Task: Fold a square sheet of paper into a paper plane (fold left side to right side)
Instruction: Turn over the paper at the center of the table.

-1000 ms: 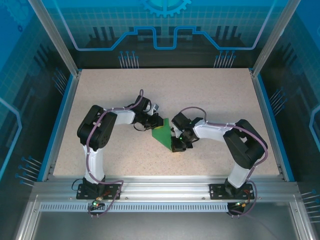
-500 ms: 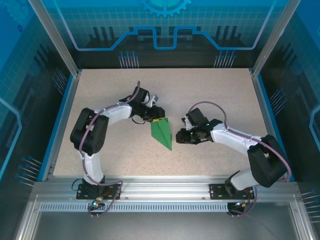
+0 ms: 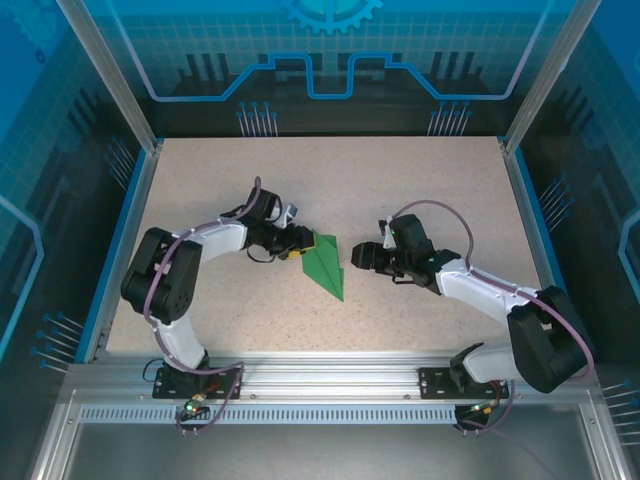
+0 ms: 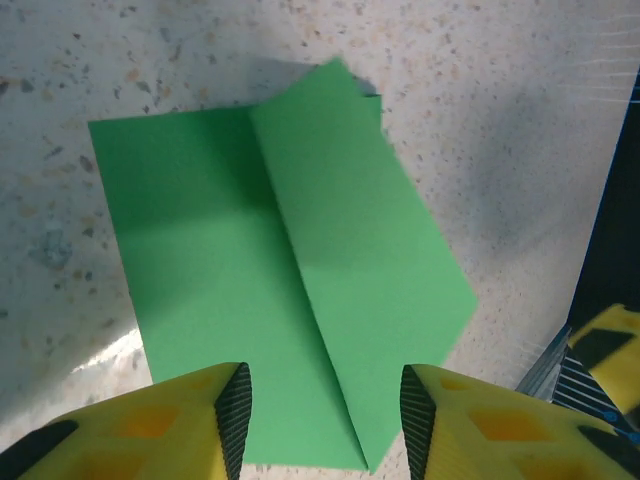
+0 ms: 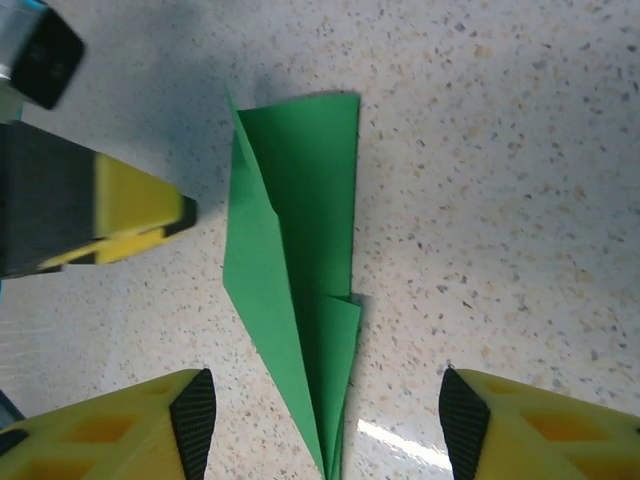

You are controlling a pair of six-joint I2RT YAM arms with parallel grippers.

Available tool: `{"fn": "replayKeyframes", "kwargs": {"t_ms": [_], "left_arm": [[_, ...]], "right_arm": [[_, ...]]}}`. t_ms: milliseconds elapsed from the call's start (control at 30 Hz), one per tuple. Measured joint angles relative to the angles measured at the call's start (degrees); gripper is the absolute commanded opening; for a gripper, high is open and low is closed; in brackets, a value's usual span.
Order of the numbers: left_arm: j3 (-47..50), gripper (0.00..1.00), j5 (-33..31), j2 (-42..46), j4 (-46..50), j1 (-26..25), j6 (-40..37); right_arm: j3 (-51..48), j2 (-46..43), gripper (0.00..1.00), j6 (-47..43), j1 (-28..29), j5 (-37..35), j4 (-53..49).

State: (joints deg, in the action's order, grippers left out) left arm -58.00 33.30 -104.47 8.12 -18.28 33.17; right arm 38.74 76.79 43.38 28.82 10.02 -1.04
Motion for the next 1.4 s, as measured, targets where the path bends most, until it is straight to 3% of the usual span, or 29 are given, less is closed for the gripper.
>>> {"fn": "replayKeyframes", "kwargs": {"t_ms": [300,500,700,833,1000,1200,1400], "left_arm": [[-1.5,0.44,2.5,-6.2,-4.3,-0.9,2.7],[-4.5,0.35,4.1,-9.5,-6.8,-1.8,4.1],[-6.0,0.15,5.2,-11.0,-7.7,-2.1,4.5],[-6.5,0.06,5.7,-10.8,-8.4,-2.1,4.4],[-6.5,0.06,5.6,-6.7,-8.3,-1.7,4.4],[-7.2,0.06,5.6,4.5,-7.8,1.5,4.4],[-8.6,0.06,6.3,10.7,-8.0,2.3,5.5]], "right_arm": [[-0.6,-1.4,0.63,0.4,0.0,0.7,1.2],[-1.2,-3.4,0.67,0.3,-0.3,1.4,1.1],[-1.4,-4.1,0.81,-0.3,-1.3,4.0,0.9],[-1.7,-4.8,0.96,-1.3,-2.7,6.8,0.6],[-2.1,-5.2,1.00,-3.4,-4.9,10.4,-0.1],[-2.1,-4.4,1.00,-4.8,-5.6,18.1,1.0],[-3.8,3.0,1.00,-0.2,-3.9,28.1,14.4]]}}
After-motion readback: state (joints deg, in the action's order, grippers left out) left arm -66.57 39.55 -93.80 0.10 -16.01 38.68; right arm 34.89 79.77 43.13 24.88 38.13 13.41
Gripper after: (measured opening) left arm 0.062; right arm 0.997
